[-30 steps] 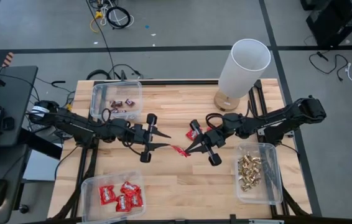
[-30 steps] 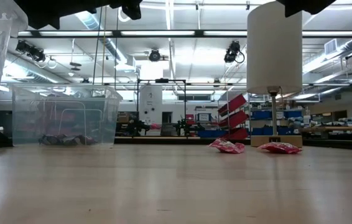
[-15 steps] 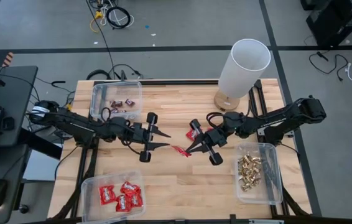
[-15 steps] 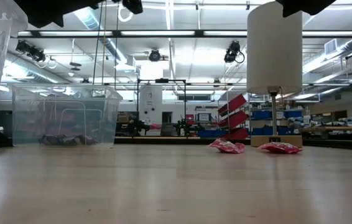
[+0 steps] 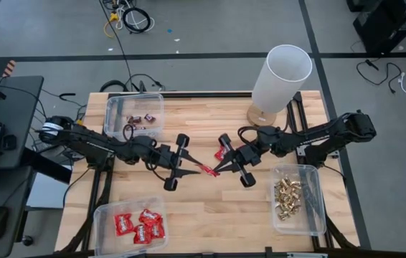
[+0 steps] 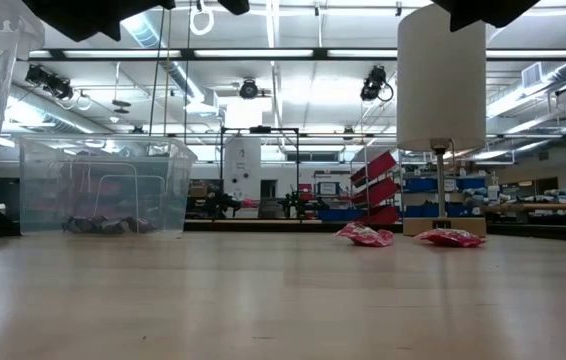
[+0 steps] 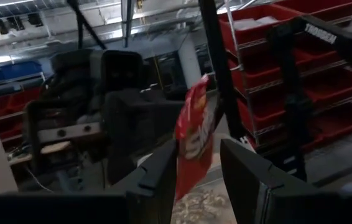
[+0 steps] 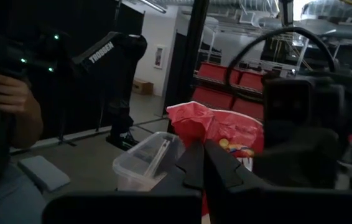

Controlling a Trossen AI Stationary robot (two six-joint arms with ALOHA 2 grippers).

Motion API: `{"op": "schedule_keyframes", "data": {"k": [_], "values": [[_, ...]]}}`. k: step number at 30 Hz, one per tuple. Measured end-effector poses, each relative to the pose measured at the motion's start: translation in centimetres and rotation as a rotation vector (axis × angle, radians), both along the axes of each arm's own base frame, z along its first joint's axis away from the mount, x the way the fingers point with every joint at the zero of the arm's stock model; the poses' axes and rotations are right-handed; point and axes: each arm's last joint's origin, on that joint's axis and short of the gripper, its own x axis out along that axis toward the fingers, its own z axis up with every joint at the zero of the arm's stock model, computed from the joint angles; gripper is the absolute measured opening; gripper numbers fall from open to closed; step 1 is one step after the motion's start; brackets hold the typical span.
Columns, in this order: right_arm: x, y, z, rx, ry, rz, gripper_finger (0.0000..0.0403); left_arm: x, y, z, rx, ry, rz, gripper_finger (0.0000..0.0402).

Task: Sort candy
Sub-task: Put the red chocolate into the bottom left transparent bin

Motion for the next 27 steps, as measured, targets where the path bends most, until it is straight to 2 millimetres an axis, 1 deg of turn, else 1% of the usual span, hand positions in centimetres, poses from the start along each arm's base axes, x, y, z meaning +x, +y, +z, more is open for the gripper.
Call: {"op": "schedule_keyframes", "data": {"k": [9,12,15,20,21,27], "values": [[0.08,-0.65,-0.07,0.000,0.007,-0.022,0.0000,0.00,-0.06,-0.12,0.003,0.013,-0.018,0.0126],[0.09,-0.67,-0.09,-0.001,0.010,-0.022,0.0000,-0.01,-0.07,-0.10,0.005,0.009,-0.018,0.0119],[0.10,-0.67,-0.24,-0.001,0.025,-0.022,0.0000,0.00,-0.07,-0.13,0.005,0.013,-0.017,0.0093],[0.13,-0.72,-0.44,0.003,0.050,-0.024,0.0000,0.03,-0.08,-0.30,0.015,0.027,-0.016,0.0020],[0.13,-0.74,-0.50,0.003,0.056,-0.024,0.0001,0.02,-0.08,-0.31,0.014,0.028,-0.016,0.0013],[0.17,-0.86,-0.63,0.002,0.072,-0.043,0.0023,-0.05,-0.46,-0.31,0.002,0.032,-0.031,0.0009]]}}
